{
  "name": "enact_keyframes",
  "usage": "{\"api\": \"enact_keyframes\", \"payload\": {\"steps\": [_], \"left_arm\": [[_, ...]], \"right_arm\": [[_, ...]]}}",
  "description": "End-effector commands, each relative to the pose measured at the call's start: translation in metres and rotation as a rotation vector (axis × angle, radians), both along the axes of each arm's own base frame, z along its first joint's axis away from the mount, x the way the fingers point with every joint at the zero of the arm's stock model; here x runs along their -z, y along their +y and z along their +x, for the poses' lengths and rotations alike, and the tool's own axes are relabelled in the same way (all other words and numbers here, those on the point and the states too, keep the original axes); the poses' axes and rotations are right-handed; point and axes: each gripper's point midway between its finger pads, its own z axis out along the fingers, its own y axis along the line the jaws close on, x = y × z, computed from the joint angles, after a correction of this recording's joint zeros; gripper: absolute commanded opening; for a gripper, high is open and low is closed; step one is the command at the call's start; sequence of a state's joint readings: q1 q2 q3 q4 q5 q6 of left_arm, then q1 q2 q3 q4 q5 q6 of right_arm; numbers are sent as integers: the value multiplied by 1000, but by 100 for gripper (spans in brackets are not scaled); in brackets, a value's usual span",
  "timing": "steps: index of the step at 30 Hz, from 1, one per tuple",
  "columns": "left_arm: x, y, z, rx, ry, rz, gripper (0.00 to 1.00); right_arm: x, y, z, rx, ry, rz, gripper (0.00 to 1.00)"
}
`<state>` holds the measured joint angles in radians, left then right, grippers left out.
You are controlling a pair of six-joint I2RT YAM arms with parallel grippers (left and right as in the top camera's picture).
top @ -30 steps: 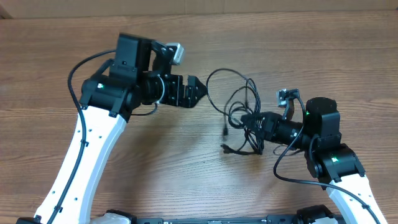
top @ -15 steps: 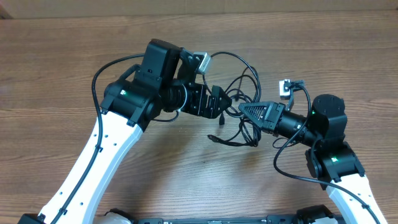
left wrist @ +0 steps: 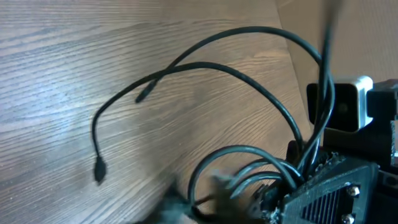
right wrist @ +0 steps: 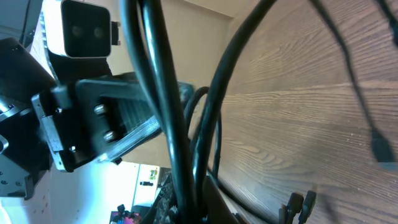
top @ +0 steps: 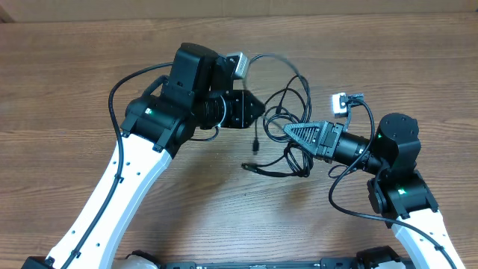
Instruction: Untangle cables
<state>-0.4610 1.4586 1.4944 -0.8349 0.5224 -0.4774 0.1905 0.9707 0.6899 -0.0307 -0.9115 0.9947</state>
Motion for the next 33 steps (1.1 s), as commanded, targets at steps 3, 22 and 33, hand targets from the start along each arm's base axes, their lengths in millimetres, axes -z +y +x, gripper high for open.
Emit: {"api": "enact_keyframes", "payload": {"steps": [3,22,33], "left_arm": [[-7,-8,-4,-1,-22,4,4],[-49,7,37,-127,-42,-218,4],[-27,91,72,-401,38,-157,4]], "right_arm": [[-6,3,-6,-38,-43,1,4],[102,-33,-23,52,152,-407,4],[104,-36,-21,71,155,-425,4]]}}
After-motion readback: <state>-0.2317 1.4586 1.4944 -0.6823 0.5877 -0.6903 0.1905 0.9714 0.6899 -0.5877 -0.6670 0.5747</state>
